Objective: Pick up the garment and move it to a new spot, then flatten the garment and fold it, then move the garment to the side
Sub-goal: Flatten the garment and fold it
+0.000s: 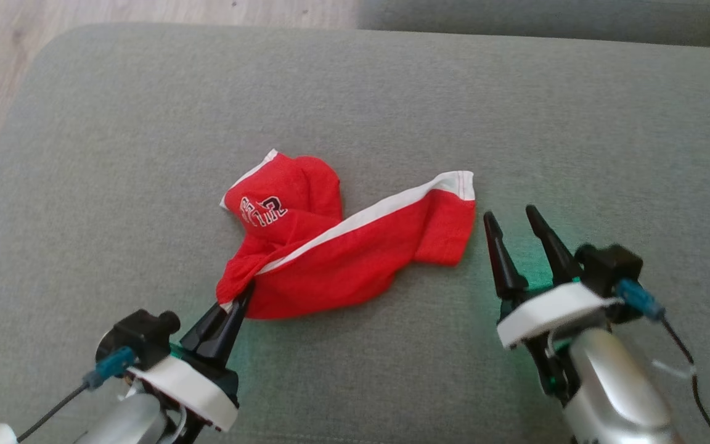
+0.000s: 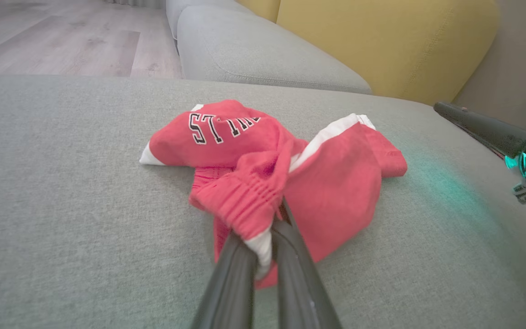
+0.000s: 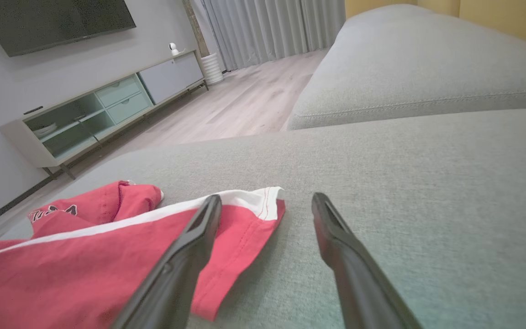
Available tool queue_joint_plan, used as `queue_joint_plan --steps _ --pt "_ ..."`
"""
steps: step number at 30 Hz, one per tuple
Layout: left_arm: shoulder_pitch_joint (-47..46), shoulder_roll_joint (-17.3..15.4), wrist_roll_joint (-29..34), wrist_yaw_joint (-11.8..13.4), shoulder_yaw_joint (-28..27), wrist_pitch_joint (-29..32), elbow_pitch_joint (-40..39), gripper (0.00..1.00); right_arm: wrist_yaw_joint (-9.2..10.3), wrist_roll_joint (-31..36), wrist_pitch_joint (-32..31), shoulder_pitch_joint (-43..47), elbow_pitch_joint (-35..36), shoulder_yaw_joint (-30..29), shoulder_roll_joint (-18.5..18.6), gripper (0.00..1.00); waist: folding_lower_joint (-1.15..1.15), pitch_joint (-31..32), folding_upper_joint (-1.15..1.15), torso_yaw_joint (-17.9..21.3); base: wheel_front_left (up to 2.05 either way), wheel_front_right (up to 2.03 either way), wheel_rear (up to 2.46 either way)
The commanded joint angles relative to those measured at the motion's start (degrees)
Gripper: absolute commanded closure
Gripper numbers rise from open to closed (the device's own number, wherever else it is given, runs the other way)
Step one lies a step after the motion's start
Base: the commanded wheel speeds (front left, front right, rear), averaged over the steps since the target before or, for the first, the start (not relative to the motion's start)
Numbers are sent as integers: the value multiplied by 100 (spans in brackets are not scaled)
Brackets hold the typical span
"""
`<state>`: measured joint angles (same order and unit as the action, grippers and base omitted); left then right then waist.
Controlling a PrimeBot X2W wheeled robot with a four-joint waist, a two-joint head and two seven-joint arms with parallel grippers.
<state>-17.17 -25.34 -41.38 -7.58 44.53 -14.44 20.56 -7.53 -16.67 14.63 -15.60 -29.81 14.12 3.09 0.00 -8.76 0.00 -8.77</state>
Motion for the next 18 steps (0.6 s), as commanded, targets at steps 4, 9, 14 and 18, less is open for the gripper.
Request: queue_joint_plan --steps 4,9,14,18 --pt "-296 -67 10 9 -128 -56 -89 100 4 -395 37 -654 -420 286 -22 0 0 -119 0 -164 0 0 0" --pt "-444 82 47 9 -53 -56 -18 100 4 -797 37 -1256 -1179 633 -22 0 0 -244 0 -238 0 0 0" --pt "-638 212 73 9 100 -56 44 100 4 -1229 20 -1872 -2116 907 -22 0 0 -399 0 -346 0 0 0" --pt "-745 266 72 9 173 -56 63 100 4 -1588 6 -2144 -2487 1147 -22 0 0 -483 0 -411 0 0 0"
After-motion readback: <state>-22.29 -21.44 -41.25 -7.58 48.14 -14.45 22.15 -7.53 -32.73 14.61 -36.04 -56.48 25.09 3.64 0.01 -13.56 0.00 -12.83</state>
